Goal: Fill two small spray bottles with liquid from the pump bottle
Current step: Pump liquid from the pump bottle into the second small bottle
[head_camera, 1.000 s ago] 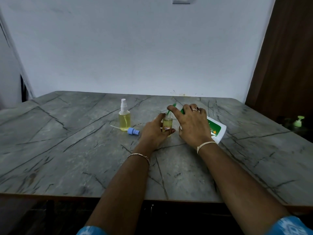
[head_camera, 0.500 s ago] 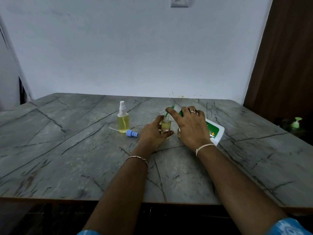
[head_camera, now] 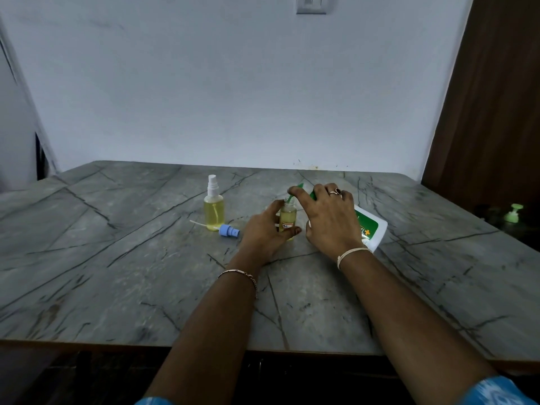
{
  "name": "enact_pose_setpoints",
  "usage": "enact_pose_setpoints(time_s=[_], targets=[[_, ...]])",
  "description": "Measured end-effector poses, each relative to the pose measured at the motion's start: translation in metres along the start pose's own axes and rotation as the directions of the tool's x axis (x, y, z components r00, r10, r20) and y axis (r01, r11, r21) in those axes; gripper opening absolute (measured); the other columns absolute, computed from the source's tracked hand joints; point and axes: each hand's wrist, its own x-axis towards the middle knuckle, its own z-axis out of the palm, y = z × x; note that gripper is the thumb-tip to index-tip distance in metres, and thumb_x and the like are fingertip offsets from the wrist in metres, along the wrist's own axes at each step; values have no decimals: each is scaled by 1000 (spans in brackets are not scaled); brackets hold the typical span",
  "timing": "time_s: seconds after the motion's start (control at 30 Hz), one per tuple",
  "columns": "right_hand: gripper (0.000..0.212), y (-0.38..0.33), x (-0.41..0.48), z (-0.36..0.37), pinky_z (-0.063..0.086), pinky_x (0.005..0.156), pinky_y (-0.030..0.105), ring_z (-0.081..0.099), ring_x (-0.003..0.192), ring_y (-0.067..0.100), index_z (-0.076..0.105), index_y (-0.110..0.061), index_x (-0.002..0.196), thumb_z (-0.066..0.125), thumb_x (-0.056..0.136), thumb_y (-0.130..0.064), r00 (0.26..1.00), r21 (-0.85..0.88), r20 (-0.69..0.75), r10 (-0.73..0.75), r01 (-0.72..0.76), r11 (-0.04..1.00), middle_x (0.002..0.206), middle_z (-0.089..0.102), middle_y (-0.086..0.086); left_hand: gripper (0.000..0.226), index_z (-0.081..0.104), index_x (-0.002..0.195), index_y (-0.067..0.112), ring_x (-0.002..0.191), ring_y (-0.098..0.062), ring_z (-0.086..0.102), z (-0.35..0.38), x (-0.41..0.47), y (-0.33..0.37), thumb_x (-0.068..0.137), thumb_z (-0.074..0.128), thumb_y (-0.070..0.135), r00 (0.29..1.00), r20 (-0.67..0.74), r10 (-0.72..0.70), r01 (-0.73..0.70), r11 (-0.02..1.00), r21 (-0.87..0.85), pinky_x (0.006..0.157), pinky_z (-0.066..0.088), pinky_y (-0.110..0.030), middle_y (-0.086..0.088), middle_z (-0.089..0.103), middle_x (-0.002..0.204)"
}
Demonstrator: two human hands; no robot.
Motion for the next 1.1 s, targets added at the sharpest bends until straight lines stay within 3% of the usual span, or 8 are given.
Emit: enact_pose_setpoints(time_s=[0.3,1.1], targets=[[79,4,-2,1,38,96,47,46,117,32,17,-36,146,63,82,-25,1000,-6,10,-16,16,1000,124,52,11,68,42,135,27,106,-20,63,1,1,-1,77,73,44,1000,4,-8,8,1000,13,92,50,-36,-4,66,118],[75,2,1,1,38,92,46,47,113,30,26,-34,141,66,77,-26,1000,9,1,4,-4,1000,119,54,9,70,42,136,27,107,-20,62,1,2,-1,76,74,44,1000,8,-29,29,999,16,90,49,-32,-3,66,120]])
